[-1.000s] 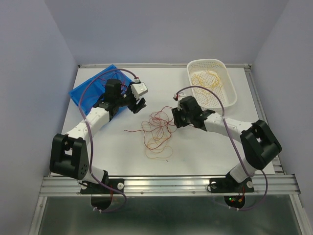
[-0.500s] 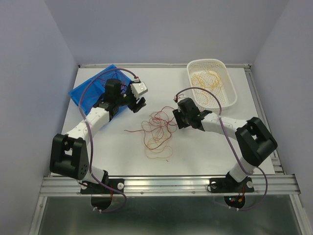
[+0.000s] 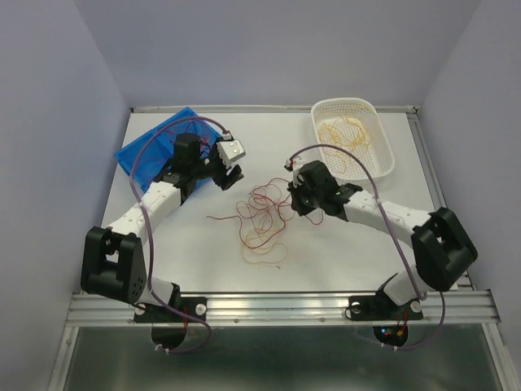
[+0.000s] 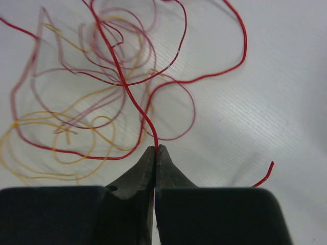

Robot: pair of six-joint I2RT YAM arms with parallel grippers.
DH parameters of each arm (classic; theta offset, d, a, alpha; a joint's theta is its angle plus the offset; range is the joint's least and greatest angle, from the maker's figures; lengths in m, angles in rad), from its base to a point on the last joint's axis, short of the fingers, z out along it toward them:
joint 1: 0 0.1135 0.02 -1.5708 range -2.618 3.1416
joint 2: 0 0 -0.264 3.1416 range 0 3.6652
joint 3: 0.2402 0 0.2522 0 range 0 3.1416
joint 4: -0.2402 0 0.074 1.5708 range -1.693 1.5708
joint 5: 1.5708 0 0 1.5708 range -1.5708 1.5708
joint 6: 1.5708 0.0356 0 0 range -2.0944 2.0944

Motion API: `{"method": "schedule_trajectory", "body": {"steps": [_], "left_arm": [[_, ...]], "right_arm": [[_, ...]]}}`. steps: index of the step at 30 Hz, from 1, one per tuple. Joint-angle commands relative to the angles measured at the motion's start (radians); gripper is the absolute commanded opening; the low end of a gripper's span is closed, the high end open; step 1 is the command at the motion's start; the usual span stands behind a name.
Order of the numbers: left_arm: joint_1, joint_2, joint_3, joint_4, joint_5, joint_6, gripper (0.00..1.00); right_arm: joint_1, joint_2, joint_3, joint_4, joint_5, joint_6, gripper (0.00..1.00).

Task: Untangle the cables
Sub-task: Untie the cable.

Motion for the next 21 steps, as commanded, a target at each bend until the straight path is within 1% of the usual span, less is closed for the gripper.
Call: {"method": "schedule_trajectory", "body": {"steps": [1, 2, 3, 6, 8, 9, 11, 13, 16, 19, 21], "left_arm": [[0.005, -0.085, -0.035, 0.030, 0.098, 0.043, 0.73], [0.005, -0.093, -0.038, 0.034, 0.116, 0.047, 0.73], [0.005, -0.108, -0.050, 0.038, 0.121, 0.050, 0.73], [0.005, -0.140, -0.079, 0.079, 0.144, 0.050, 0.73], [0.005, -0.162, -0.100, 0.109, 0.155, 0.041, 0.73], [0.003, -0.186, -0.122, 0.124, 0.158, 0.037, 0.73], [0.003, -0.209, -0.137, 0.162, 0.161, 0.018, 0.73], [0.005, -0.246, -0.160, 0.197, 0.162, -0.003, 0.73], [0.003, -0.289, -0.193, 0.251, 0.182, -0.028, 0.75], [0.005, -0.309, -0.216, 0.323, 0.199, -0.085, 0.77], [0.005, -0.285, -0.205, 0.334, 0.259, -0.115, 0.78]], "right_arm": [[0.017, -0.263, 0.071, 0.085, -0.197, -0.023, 0.01], [0.019, -0.304, 0.075, 0.114, -0.220, -0.020, 0.01], [0.019, -0.382, 0.083, 0.123, -0.253, -0.017, 0.01], [0.017, -0.487, 0.132, 0.163, -0.262, -0.009, 0.00], [0.017, -0.513, 0.166, 0.203, -0.268, 0.002, 0.01], [0.017, -0.521, 0.202, 0.212, -0.293, 0.006, 0.00], [0.017, -0.532, 0.224, 0.259, -0.344, 0.011, 0.01], [0.017, -0.521, 0.258, 0.269, -0.405, 0.022, 0.01], [0.017, -0.503, 0.289, 0.281, -0.429, 0.028, 0.00], [0.017, -0.484, 0.305, 0.290, -0.447, 0.026, 0.01], [0.017, -0.475, 0.316, 0.301, -0.476, 0.028, 0.01]]}}
